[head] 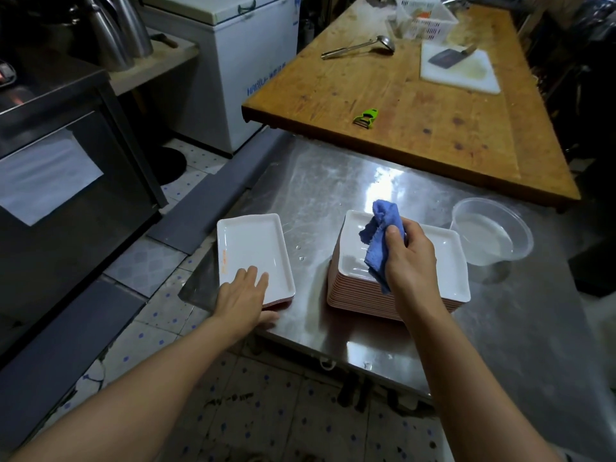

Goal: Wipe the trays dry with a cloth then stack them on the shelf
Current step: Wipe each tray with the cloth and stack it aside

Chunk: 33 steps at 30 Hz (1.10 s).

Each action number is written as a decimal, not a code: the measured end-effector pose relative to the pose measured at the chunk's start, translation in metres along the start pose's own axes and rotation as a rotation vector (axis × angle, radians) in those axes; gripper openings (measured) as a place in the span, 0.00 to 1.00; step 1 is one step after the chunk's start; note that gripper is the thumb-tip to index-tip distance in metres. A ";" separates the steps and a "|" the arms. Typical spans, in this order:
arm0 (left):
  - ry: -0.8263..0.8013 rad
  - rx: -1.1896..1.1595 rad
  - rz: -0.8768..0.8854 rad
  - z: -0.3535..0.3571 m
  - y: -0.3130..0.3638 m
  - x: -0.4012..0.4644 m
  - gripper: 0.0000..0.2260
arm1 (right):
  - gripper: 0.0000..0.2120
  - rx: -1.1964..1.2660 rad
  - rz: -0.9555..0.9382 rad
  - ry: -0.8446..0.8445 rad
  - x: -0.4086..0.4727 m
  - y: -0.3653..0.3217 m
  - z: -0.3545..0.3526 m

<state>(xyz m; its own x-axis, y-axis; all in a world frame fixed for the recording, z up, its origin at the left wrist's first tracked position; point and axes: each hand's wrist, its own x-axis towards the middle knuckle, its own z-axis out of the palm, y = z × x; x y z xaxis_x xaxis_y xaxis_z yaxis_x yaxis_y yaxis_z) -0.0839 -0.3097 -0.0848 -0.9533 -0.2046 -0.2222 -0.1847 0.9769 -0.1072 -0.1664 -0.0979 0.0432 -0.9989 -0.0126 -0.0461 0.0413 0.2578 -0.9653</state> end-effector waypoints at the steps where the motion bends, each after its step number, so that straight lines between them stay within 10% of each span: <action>1: -0.012 -0.003 0.001 0.001 -0.001 0.001 0.37 | 0.10 0.009 0.012 0.017 0.001 0.002 -0.001; 13: 0.103 -0.849 -0.077 -0.081 0.067 0.034 0.26 | 0.02 -0.212 -0.012 0.225 0.020 0.022 -0.044; 22: 0.113 -0.813 -0.049 -0.107 0.095 0.056 0.21 | 0.12 -1.021 -0.112 0.165 0.025 0.054 -0.068; 33: 0.117 -0.906 0.012 -0.102 0.092 0.060 0.21 | 0.13 -0.830 -0.041 0.200 0.067 0.057 -0.053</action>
<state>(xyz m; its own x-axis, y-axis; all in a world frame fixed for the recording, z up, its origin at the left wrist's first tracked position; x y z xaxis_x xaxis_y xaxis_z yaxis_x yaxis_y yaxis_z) -0.1821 -0.2262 -0.0094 -0.9654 -0.2351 -0.1131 -0.2444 0.6634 0.7072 -0.2324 -0.0329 -0.0013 -0.9878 0.1137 0.1065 0.0523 0.8859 -0.4609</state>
